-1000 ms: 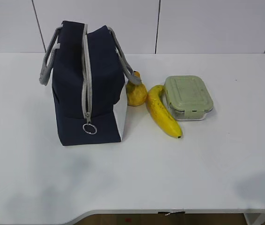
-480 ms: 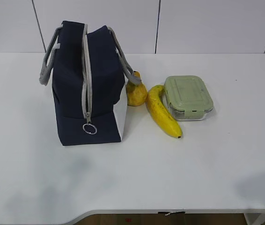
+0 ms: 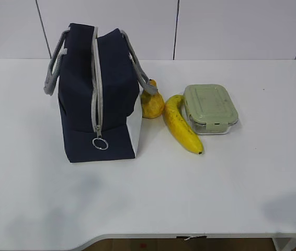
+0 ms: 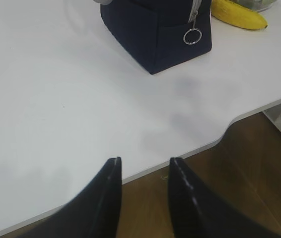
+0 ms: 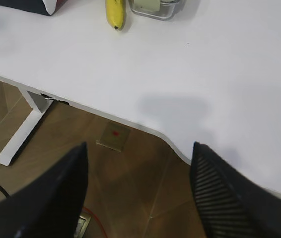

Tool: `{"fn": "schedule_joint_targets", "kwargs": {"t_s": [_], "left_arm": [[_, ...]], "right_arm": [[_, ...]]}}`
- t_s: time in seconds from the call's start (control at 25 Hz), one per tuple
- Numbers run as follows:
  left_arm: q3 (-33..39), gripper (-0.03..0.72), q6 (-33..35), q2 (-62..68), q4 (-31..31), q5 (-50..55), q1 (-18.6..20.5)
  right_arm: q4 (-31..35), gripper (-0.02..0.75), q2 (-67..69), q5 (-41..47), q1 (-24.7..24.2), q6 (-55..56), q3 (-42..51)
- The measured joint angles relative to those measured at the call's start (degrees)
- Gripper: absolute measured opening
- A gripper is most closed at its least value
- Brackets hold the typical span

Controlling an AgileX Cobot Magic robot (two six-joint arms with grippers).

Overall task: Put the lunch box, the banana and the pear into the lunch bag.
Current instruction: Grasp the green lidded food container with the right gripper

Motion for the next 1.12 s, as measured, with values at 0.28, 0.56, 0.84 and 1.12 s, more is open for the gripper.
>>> {"fn": "schedule_joint_targets", "kwargs": {"t_s": [0.28,0.56,0.84,1.12], "left_arm": [[0.0,0.245,0.0,0.0,0.0,0.0,0.0],[0.0,0.245,0.0,0.0,0.0,0.0,0.0],[0.0,0.245,0.0,0.0,0.0,0.0,0.0],[0.0,0.245,0.0,0.0,0.0,0.0,0.0]], "right_arm": [[0.0,0.515,0.0,0.0,0.0,0.0,0.0],[0.0,0.515,0.0,0.0,0.0,0.0,0.0],[0.0,0.502,0.0,0.0,0.0,0.0,0.0],[0.0,0.358,0.0,0.0,0.0,0.0,0.0]]}}
